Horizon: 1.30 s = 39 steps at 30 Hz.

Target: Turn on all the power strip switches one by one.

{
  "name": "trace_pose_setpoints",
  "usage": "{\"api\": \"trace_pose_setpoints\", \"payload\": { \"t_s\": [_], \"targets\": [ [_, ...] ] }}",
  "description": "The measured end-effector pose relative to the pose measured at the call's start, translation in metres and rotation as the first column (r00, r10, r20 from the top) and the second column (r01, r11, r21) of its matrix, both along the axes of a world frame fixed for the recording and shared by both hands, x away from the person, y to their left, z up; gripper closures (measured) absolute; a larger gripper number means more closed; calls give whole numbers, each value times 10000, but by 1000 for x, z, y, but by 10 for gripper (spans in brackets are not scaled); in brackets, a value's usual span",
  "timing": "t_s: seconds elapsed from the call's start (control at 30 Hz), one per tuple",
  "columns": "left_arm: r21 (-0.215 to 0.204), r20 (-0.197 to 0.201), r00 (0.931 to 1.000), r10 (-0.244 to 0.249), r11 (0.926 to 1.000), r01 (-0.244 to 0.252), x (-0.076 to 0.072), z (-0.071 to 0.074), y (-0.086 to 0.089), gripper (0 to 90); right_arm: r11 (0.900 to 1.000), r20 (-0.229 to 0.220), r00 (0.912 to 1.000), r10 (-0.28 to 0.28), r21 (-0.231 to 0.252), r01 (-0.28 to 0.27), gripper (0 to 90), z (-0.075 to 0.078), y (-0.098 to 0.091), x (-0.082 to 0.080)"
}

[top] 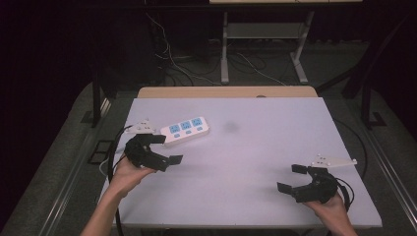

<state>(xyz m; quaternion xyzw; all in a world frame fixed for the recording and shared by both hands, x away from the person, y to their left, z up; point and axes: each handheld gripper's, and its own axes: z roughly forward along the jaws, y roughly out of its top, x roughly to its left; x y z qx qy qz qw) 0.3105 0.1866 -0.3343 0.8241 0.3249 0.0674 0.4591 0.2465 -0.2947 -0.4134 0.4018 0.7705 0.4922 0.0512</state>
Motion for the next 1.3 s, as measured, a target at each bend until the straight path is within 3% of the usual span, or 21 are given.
{"api": "trace_pose_setpoints", "payload": {
  "t_s": [0.4, 1.2, 1.3],
  "targets": [
    [217, -102, 9996, 256, 9994, -253, 18, 9, 6, 0, 9999, 21, 9999, -100, 46, 100, 9, 0, -2, 0],
    [1213, -633, 9939, 901, 9892, -820, 65, 5, 14, 10, 9999, 44, 9999, -133, 44, 133, 9, -1, -4, 0],
    [1194, -660, 9925, 1031, 9883, -948, 71, 3, 15, 16, 9999, 31, 9999, -122, 45, 122, 9, -1, -4, 0]
  ]
}}
